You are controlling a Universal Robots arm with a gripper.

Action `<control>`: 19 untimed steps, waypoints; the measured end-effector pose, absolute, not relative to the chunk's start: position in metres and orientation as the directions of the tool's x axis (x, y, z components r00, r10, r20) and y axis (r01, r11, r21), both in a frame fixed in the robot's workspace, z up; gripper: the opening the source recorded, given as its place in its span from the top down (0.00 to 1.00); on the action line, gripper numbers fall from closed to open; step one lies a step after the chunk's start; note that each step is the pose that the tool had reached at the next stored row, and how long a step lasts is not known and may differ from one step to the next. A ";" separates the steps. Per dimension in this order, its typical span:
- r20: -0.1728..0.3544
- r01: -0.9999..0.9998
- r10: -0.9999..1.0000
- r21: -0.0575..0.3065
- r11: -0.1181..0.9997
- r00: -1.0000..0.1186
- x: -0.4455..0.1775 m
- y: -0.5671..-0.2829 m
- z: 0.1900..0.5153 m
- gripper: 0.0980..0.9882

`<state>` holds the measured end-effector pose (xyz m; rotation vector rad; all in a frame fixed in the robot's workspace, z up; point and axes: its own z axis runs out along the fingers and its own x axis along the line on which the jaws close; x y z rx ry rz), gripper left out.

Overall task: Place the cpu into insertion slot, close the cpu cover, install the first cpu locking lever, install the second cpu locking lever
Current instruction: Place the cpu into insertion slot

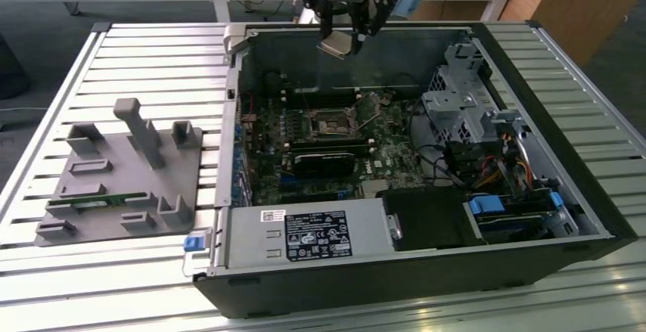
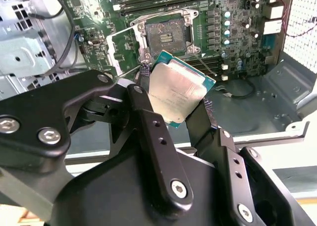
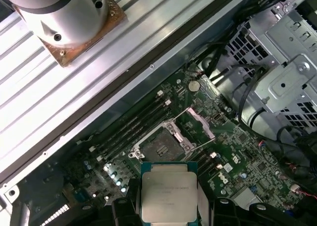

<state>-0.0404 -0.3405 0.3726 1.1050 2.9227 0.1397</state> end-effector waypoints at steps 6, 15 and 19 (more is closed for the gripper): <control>0.018 0.713 0.714 0.088 0.696 -0.700 -0.040 -0.341 0.372 0.50; 0.018 0.778 0.780 0.088 0.622 -0.626 -0.040 -0.341 0.372 0.50; 0.018 0.798 0.800 0.088 0.596 -0.599 -0.040 -0.341 0.372 0.50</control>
